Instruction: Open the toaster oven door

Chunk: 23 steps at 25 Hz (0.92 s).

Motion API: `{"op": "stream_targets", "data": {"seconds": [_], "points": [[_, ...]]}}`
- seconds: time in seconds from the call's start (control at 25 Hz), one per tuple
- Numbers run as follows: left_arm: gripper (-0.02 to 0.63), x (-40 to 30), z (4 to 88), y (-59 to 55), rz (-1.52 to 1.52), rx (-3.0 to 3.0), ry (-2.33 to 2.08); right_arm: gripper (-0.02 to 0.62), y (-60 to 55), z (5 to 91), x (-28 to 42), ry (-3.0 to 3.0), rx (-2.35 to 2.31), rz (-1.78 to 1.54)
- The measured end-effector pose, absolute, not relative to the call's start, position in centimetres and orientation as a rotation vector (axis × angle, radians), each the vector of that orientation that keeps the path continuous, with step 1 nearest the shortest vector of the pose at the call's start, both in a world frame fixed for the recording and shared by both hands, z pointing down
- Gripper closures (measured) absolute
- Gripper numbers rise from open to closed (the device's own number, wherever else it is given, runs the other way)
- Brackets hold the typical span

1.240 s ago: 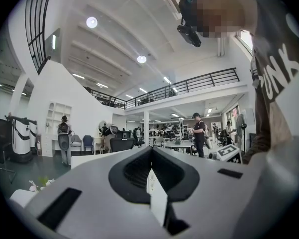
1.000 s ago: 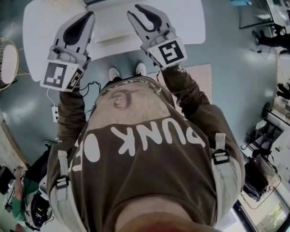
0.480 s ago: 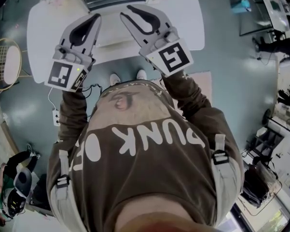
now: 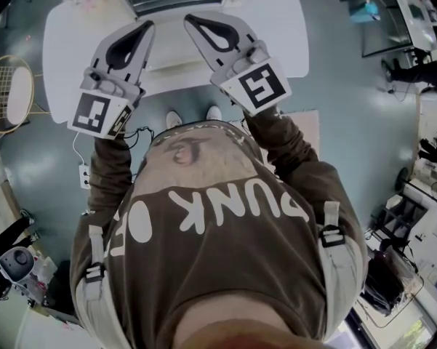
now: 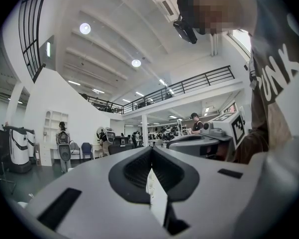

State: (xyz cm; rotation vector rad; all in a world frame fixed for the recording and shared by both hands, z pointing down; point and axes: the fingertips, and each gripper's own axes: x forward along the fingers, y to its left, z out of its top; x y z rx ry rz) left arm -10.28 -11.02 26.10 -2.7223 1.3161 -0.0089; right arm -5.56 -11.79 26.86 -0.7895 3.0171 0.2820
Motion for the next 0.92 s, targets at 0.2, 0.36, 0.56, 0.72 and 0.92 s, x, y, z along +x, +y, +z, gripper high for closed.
{"op": "stream_targets", "data": {"seconds": [0.2, 0.36, 0.56, 0.72, 0.92], "points": [[0.603, -9.84, 25.9, -10.88, -0.009, -2.722, 1.313, 0.588, -11.73, 27.18, -5.32, 3.037, -0.784, 0.281], [0.603, -9.67, 25.85, -10.84, -0.01, -2.721, 1.307, 0.588, -11.75, 27.18, -5.33, 3.034, -0.775, 0.269], [0.603, -9.82, 25.93, -10.76, -0.013, -2.723, 1.314, 0.588, -11.68, 27.28, -5.47, 3.037, -0.773, 0.258], [0.603, -9.65, 25.95, -10.75, -0.012, -2.722, 1.315, 0.588, -11.7, 27.39, -5.27, 3.039, -0.773, 0.256], [0.603, -9.65, 26.07, -10.96, -0.015, -2.721, 1.314, 0.588, -11.96, 27.6, -5.28, 3.041, -0.775, 0.256]]}}
